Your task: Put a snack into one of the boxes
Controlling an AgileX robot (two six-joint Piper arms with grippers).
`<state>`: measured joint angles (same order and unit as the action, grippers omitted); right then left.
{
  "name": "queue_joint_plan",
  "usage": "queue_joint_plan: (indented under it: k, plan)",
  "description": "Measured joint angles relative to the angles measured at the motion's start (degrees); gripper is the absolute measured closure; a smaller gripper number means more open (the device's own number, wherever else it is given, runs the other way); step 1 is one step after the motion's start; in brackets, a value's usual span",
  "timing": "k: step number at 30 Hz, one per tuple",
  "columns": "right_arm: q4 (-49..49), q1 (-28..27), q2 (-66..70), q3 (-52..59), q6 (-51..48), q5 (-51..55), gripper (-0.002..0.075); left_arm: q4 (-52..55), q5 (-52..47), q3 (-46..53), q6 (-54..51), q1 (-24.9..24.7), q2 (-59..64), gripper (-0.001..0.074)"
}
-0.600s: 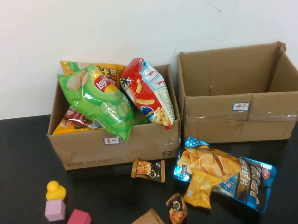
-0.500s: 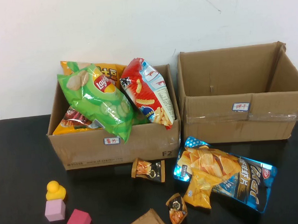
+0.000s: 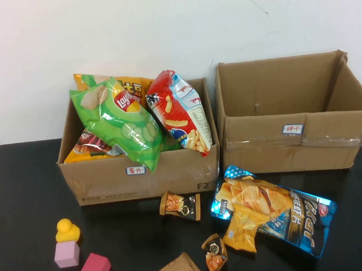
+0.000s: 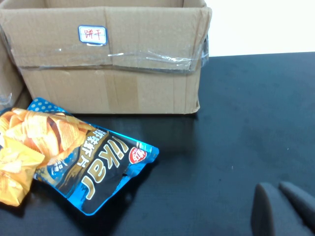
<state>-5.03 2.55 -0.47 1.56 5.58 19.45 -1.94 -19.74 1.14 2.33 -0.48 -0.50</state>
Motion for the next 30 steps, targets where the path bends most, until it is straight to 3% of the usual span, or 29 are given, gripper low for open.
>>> queue_joint_plan:
  k: [19, 24, 30]
  plan:
    - [-0.1, 0.0, 0.0, 0.0, 0.0, -1.37, 0.0727, 0.0, 1.65, 0.0, 0.0, 0.0, 0.0, 0.0736]
    - [-0.21, 0.0, 0.0, 0.12, 0.0, -13.89, 0.0727, 0.0, 13.39, 0.4, 0.0, 0.0, 0.0, 0.0736]
    - [-0.21, 0.0, 0.0, 0.12, 0.0, -35.84, 0.0727, 0.0, 37.73, 0.4, 2.4, 0.0, 0.0, 0.0736]
